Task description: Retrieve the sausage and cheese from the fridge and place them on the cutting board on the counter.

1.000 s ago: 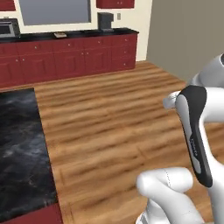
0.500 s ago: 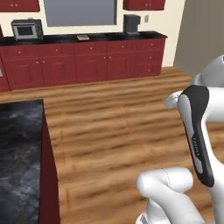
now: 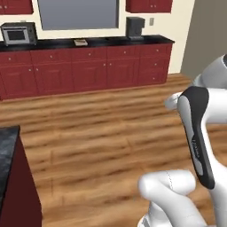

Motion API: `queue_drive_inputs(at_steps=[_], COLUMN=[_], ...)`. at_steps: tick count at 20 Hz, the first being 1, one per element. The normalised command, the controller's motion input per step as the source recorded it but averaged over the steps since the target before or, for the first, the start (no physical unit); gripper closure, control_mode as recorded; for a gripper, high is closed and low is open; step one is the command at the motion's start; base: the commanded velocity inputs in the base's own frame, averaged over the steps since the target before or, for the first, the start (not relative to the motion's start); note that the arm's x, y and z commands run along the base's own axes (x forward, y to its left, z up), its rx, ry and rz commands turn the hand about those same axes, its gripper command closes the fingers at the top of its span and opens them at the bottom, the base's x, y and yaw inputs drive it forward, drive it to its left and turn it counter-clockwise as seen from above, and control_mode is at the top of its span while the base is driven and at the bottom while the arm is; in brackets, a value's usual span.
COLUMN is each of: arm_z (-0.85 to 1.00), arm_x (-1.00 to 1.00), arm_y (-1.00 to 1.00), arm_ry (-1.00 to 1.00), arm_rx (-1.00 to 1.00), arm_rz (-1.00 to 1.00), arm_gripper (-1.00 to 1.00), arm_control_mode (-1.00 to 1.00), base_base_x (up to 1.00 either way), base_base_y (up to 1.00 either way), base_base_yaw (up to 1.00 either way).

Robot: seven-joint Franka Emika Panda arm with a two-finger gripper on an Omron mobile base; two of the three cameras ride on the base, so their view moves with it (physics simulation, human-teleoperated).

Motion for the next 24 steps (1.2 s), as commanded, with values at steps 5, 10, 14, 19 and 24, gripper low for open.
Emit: queue_drive_inputs(at_steps=[5, 10, 14, 19, 24], arm_z=[0.00, 0.00, 0.00, 0.00, 0.00], arm_x=[0.00, 0.00, 0.00, 0.00, 0.00], arm_y=[0.00, 0.00, 0.00, 0.00, 0.00], arm_ry=[0.00, 0.00, 0.00, 0.00, 0.00], arm_rx=[0.00, 0.00, 0.00, 0.00, 0.00], arm_rz=[0.00, 0.00, 0.00, 0.00, 0.00], arm_gripper=[1.00, 1.00, 1.00, 1.00, 1.00], arm_control_mode=[1.00, 1.00, 1.00, 1.00, 1.00], base_base_x=[1.00, 1.00, 1.00, 1.00, 1.00], base_base_y=[0.10, 0.00, -0.13, -0.11, 0.00], base_base_yaw=[0.12, 0.11, 0.09, 0.09, 0.08])
